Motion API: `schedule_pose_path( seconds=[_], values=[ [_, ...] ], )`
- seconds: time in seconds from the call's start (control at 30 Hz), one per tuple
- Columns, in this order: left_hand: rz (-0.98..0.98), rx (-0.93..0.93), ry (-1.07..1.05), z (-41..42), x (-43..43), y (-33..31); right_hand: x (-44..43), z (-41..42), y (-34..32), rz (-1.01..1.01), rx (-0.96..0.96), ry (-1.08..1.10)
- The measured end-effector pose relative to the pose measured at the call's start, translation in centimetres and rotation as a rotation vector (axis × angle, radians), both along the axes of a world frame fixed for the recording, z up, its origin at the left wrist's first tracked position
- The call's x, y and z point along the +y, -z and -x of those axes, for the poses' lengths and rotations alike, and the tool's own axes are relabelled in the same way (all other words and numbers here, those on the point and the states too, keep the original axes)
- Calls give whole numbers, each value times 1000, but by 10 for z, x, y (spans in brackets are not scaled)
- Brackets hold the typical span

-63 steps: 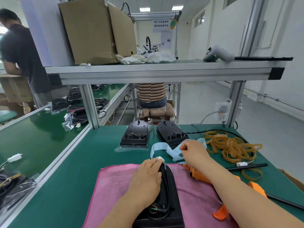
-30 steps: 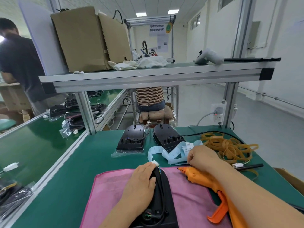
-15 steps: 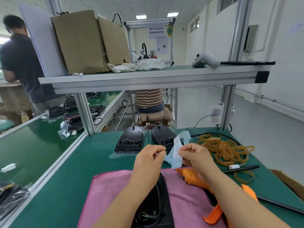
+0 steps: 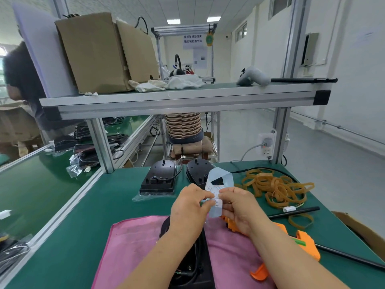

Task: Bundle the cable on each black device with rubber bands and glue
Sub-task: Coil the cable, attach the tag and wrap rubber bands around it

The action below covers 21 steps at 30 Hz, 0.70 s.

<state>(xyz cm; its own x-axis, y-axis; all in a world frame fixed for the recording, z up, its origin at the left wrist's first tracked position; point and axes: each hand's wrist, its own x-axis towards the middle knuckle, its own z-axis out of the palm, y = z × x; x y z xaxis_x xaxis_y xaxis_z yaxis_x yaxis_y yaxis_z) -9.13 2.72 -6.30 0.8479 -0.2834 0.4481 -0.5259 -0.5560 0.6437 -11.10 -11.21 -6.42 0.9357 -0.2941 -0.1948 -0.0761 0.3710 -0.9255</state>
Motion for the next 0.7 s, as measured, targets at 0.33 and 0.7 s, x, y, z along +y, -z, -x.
schedule_pose_path(
  seconds=[0.33, 0.7],
  values=[
    [-81, -153, -12, 1, -2, 3, 3, -1, -3, -54, 47, 42],
    [-162, -256, 37, 6, -2, 5, 6, 4, -5, 146, 137, 67]
  ],
)
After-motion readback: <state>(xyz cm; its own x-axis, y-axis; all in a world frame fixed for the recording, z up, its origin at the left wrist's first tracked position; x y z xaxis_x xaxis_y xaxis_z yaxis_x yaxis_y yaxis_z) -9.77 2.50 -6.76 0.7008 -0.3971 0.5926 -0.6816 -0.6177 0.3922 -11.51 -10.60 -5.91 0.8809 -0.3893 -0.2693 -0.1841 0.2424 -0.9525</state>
